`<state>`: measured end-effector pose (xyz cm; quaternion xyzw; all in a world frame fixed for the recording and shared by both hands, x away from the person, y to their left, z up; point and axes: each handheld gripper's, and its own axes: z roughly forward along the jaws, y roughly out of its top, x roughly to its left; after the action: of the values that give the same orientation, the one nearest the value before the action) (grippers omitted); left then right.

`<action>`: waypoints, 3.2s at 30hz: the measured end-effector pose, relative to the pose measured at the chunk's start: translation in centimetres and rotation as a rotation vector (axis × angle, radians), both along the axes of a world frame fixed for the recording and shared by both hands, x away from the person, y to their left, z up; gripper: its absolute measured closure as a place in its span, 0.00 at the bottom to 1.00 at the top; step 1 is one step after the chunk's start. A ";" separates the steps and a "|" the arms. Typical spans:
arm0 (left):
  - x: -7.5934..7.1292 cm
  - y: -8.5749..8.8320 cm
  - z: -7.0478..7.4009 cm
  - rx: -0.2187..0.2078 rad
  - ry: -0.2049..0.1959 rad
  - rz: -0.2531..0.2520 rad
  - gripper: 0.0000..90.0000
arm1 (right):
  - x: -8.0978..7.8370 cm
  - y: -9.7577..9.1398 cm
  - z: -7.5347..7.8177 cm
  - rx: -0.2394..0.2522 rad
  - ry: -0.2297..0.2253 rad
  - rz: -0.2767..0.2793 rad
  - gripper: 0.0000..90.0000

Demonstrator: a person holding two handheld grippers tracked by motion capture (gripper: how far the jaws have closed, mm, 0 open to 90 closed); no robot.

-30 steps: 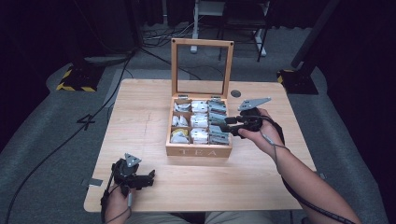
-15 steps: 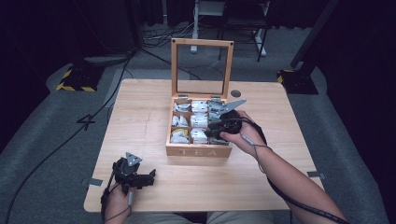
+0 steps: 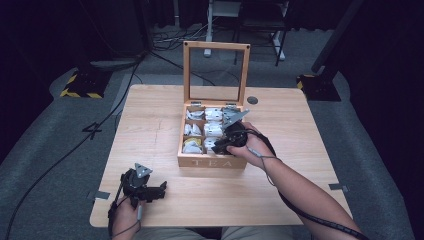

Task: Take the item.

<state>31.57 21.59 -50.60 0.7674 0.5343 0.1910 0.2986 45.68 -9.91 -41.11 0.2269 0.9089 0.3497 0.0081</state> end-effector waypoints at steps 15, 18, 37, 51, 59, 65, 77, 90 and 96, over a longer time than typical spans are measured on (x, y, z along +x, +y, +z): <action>0.0 0.0 0.0 0.000 0.000 0.000 0.00 | 0.6 1.3 -1.5 -0.052 0.028 -0.028 0.83; 0.0 0.0 0.0 0.000 0.000 0.000 0.00 | 0.7 1.3 -1.5 -0.060 0.037 -0.030 0.84; 0.0 0.0 0.0 0.000 0.000 0.000 0.00 | 0.6 2.2 -0.7 -0.179 0.007 0.029 1.00; 0.0 0.0 0.0 0.000 0.000 0.000 0.00 | 0.8 0.6 2.9 -0.055 -0.052 -0.010 1.00; 0.1 0.0 0.0 0.003 -0.002 -0.006 0.00 | 0.8 -0.7 4.8 0.000 -0.075 -0.030 1.00; 0.1 0.0 0.0 0.001 -0.002 -0.004 0.00 | 0.6 -1.7 6.1 0.039 -0.093 -0.049 1.00; 0.7 -0.1 0.0 -0.003 0.000 -0.022 0.00 | 0.1 -5.4 8.2 0.082 -0.127 -0.111 1.00; 0.7 -0.1 0.0 -0.003 0.000 -0.022 0.00 | 0.2 -10.9 9.9 0.089 -0.165 -0.211 1.00; 0.6 -0.1 0.0 -0.003 -0.001 -0.022 0.00 | 0.8 -13.6 9.9 0.080 -0.172 -0.274 1.00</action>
<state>32.22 21.48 -50.61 0.7726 0.5262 0.1872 0.3019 46.44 -23.53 -31.16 0.3181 0.8507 0.3996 0.1245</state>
